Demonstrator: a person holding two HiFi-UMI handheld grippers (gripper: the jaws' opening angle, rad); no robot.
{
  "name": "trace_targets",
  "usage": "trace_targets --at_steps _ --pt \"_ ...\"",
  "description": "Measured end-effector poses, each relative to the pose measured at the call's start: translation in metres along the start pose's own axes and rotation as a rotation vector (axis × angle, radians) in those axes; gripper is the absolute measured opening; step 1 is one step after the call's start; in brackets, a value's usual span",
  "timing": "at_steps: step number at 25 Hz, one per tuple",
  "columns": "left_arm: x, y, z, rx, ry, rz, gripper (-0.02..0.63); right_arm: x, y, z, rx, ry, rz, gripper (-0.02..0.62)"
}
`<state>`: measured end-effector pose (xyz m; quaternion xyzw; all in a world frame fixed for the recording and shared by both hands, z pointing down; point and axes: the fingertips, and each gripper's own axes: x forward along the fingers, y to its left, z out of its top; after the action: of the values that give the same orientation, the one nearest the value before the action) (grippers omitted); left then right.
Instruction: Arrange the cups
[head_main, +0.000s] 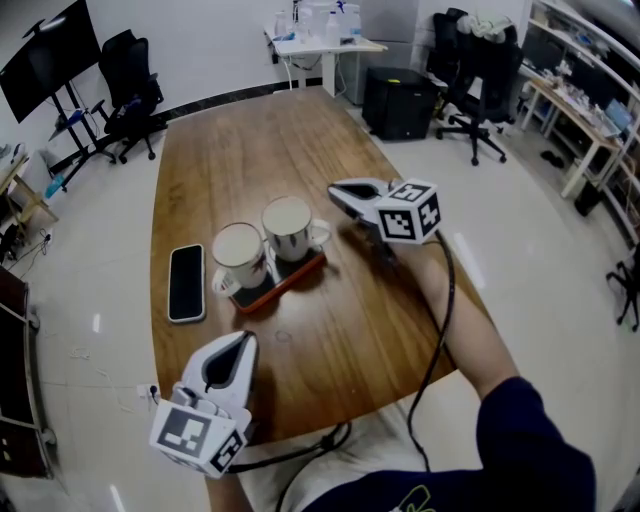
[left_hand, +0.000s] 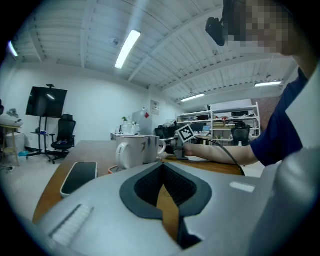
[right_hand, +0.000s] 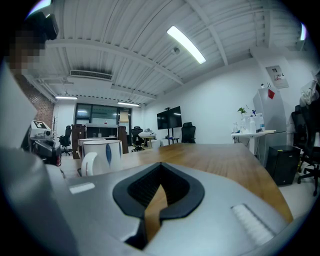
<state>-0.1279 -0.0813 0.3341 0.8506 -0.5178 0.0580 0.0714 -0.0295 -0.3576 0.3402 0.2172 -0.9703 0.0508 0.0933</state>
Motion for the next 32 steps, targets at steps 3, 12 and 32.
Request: trace_targets --at_steps 3,12,32 --pt "0.005 -0.015 0.000 0.013 0.001 -0.069 0.003 -0.001 -0.001 -0.002 0.003 0.000 -0.003 0.009" --pt "0.013 -0.023 0.001 0.016 0.002 -0.063 0.003 0.001 0.001 -0.001 -0.001 -0.010 0.004 0.009" --pt "-0.005 -0.001 0.000 -0.031 -0.003 0.147 0.003 0.001 0.005 0.001 -0.001 -0.010 0.012 0.009"
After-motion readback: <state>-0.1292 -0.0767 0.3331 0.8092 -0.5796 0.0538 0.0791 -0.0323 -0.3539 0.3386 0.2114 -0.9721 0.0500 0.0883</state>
